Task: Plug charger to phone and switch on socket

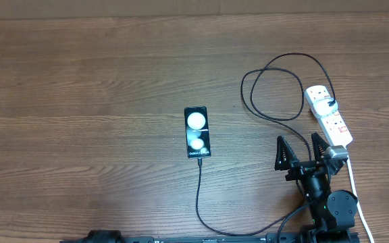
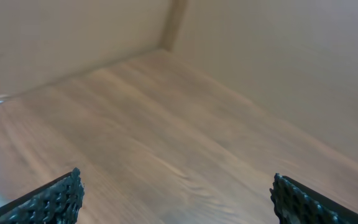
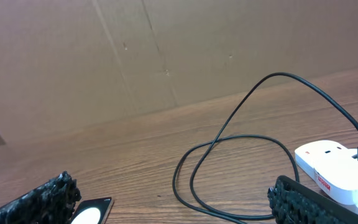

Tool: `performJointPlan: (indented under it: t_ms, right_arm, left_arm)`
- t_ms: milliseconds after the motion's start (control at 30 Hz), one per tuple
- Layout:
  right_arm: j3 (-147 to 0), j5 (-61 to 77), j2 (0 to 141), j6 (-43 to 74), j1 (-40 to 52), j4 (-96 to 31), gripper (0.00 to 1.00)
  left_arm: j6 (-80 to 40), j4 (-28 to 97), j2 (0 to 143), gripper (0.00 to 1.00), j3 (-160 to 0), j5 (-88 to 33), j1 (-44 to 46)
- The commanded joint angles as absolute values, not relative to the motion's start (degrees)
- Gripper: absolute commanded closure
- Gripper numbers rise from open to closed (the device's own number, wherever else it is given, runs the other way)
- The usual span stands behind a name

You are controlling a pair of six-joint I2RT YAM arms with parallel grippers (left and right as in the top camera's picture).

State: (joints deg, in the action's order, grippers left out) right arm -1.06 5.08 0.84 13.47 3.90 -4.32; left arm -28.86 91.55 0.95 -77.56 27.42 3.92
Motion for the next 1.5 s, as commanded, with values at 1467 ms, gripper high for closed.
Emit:
performJointPlan:
  t_ms: [1467]
  right_arm:
    - [-0.4, 4.5, 0.2, 13.5, 4.1, -4.2, 0.00]
  left_arm:
    - [-1.0, 4.2, 0.2, 0.01, -0.3, -4.9, -0.4]
